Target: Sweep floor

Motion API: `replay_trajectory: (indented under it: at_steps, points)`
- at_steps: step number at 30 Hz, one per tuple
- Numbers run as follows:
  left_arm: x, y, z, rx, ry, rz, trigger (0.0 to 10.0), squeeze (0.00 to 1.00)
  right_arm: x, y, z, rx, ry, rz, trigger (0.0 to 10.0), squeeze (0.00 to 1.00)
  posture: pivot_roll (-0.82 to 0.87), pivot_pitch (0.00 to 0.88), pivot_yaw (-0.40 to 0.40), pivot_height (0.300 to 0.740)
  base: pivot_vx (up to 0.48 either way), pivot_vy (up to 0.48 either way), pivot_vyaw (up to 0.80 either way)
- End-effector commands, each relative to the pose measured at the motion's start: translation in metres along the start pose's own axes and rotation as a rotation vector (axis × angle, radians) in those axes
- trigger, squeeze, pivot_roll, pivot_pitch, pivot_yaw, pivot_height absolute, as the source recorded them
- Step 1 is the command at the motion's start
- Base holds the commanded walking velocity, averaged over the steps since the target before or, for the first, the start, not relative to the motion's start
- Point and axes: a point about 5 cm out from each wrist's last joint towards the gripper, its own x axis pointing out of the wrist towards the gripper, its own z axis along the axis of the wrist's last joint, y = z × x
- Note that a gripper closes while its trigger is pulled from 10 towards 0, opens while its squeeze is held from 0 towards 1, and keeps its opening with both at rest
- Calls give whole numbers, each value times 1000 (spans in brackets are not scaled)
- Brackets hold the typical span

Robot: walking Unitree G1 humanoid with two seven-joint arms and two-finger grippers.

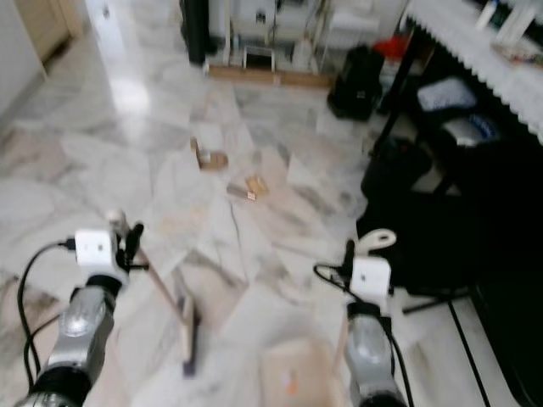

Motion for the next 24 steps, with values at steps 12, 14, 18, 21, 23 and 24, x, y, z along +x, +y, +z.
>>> replay_trajectory:
  at_steps: [12, 14, 18, 21, 23, 24]
  points:
    - [0, -8, -2, -7, 6, -20, 10000, 0, 0, -14, 2, 0, -16, -43, 10000, 0, 132, 125, -105, 740, 313, 0, 0]
    - [0, -8, -2, -7, 5, -20, 10000, 0, 0, -14, 2, 0, -15, -43, 10000, 0, 132, 126, -106, 740, 313, 0, 0]
    - [0, -8, -2, -7, 5, -20, 10000, 0, 1, -15, 1, -12, -11, -39, 10000, 0, 133, 127, -107, 740, 315, 0, 0]
    - [0, -9, -2, -8, 4, -20, 10000, 0, 1, -13, 1, -35, -10, -23, 10000, 0, 133, 126, -107, 740, 312, 0, 148]
    - [0, -8, -2, -7, 4, -20, 10000, 0, 1, -12, 1, -34, -9, -24, 10000, 0, 133, 126, -107, 740, 311, 0, 456]
    - [0, -8, -2, -7, 4, -20, 10000, 0, 1, -12, 1, -32, -8, -24, 10000, 0, 134, 127, -107, 740, 315, 0, 456]
